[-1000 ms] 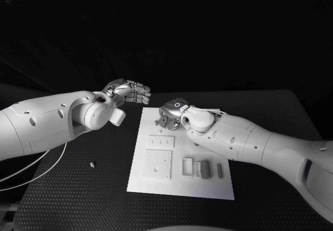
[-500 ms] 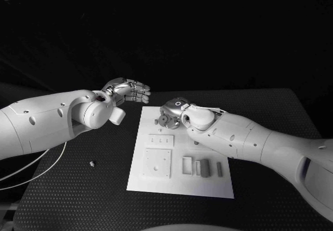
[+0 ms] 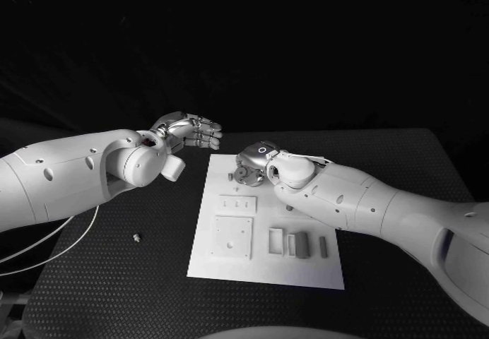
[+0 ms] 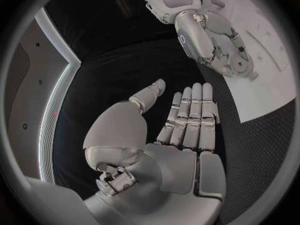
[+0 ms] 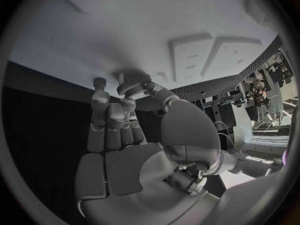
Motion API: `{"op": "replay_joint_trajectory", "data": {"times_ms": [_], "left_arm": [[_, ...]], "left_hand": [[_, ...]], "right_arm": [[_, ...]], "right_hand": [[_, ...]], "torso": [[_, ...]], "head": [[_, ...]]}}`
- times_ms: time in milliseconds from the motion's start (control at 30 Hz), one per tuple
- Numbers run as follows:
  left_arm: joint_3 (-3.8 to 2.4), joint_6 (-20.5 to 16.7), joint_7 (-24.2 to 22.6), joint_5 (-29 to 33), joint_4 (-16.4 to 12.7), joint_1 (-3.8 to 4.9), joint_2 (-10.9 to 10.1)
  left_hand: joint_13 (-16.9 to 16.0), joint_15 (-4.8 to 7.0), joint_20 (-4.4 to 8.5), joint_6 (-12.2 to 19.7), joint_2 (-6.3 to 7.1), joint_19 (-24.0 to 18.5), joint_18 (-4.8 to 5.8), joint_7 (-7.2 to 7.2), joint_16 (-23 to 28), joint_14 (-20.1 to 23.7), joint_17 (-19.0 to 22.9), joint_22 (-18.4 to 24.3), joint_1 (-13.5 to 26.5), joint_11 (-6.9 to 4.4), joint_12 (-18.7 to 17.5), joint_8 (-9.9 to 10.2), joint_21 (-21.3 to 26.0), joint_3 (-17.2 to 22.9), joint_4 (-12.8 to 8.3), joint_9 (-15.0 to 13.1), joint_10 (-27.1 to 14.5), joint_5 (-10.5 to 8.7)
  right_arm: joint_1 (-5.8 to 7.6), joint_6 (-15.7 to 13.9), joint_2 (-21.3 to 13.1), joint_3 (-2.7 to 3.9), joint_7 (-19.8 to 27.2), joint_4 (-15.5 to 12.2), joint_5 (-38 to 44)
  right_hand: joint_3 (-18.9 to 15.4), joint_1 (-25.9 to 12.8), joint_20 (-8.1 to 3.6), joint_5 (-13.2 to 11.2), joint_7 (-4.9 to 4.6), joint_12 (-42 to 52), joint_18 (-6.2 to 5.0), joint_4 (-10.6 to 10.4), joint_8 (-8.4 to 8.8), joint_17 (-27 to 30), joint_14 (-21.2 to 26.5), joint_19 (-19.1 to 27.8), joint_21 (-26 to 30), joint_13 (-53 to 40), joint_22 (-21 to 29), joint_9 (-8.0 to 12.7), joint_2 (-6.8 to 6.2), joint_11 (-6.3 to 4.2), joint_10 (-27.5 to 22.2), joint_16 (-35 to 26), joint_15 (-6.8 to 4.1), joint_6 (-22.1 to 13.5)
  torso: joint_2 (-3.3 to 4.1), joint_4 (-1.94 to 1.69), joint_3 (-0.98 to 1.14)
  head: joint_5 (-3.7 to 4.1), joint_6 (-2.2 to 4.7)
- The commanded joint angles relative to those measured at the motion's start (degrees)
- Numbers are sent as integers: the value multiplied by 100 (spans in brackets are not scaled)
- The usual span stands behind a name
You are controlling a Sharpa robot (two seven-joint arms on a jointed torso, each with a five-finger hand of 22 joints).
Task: Assemble the parts on the task board
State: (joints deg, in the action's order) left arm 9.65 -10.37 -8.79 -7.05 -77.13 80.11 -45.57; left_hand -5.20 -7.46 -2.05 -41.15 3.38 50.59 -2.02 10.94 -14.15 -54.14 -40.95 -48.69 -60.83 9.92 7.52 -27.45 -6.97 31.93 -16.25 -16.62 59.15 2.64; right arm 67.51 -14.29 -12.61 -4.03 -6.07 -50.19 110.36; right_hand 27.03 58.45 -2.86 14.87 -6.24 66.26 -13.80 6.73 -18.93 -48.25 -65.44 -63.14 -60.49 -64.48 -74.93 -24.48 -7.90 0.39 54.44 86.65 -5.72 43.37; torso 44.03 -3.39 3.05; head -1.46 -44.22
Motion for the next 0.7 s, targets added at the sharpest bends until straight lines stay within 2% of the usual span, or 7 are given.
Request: {"op": "replay_joint_trajectory", "data": {"times_ms": [33, 233, 467, 700], "left_arm": [[-6, 22, -29, -13, -13, 9, 7], [-6, 15, -31, -13, -25, 9, -3], [-6, 9, -30, -13, -25, 9, -11], [-6, 9, -29, -13, -26, 9, -18]], "left_hand": [[9, -28, 3, 28, 29, 54, -87, 133, 30, -29, -7, -5, 45, 0, -29, 24, 25, -29, 17, -9, 22, 21], [9, -28, 3, 27, 31, 54, -87, 133, 30, -29, -7, -5, 44, 0, -30, 25, 26, -29, 15, -9, 22, 21], [9, -28, 4, 27, 32, 55, -88, 132, 31, -29, -8, -6, 42, 0, -31, 25, 27, -28, 13, -9, 23, 21], [9, -27, 4, 27, 31, 55, -88, 132, 32, -30, -8, -7, 40, 0, -31, 25, 28, -27, 12, -10, 24, 21]], "right_arm": [[-7, 72, -8, -3, -38, 3, 35], [-7, 134, -20, -3, -52, 5, 95], [-7, 119, -70, -4, -60, -35, 176], [-7, -78, -127, -4, -28, -79, 200]], "right_hand": [[-34, 9, -24, -9, -97, 36, -120, 17, -51, -11, 3, 6, -29, 22, -114, 0, 64, 53, 6, 33, 60, 174], [-37, 108, -25, -8, -135, 100, -120, 151, -83, -20, -6, 11, -51, 81, -111, -2, 117, 89, -7, 32, 99, 292], [-33, 304, -12, -6, -158, 182, -120, 492, -101, -28, -19, 17, -69, 170, -105, 0, 200, 113, -25, 24, 121, 419], [-7, 441, 11, -4, -230, 239, -120, 862, -102, -30, -26, 14, -65, 268, -95, 5, 280, 180, -52, 5, 184, 540]], "torso": [[-8, 12, -3], [-4, 26, 4], [-10, 22, 7], [-7, 30, 14]], "head": [[-16, -9], [-20, -6], [-20, -11], [-18, -10]]}}
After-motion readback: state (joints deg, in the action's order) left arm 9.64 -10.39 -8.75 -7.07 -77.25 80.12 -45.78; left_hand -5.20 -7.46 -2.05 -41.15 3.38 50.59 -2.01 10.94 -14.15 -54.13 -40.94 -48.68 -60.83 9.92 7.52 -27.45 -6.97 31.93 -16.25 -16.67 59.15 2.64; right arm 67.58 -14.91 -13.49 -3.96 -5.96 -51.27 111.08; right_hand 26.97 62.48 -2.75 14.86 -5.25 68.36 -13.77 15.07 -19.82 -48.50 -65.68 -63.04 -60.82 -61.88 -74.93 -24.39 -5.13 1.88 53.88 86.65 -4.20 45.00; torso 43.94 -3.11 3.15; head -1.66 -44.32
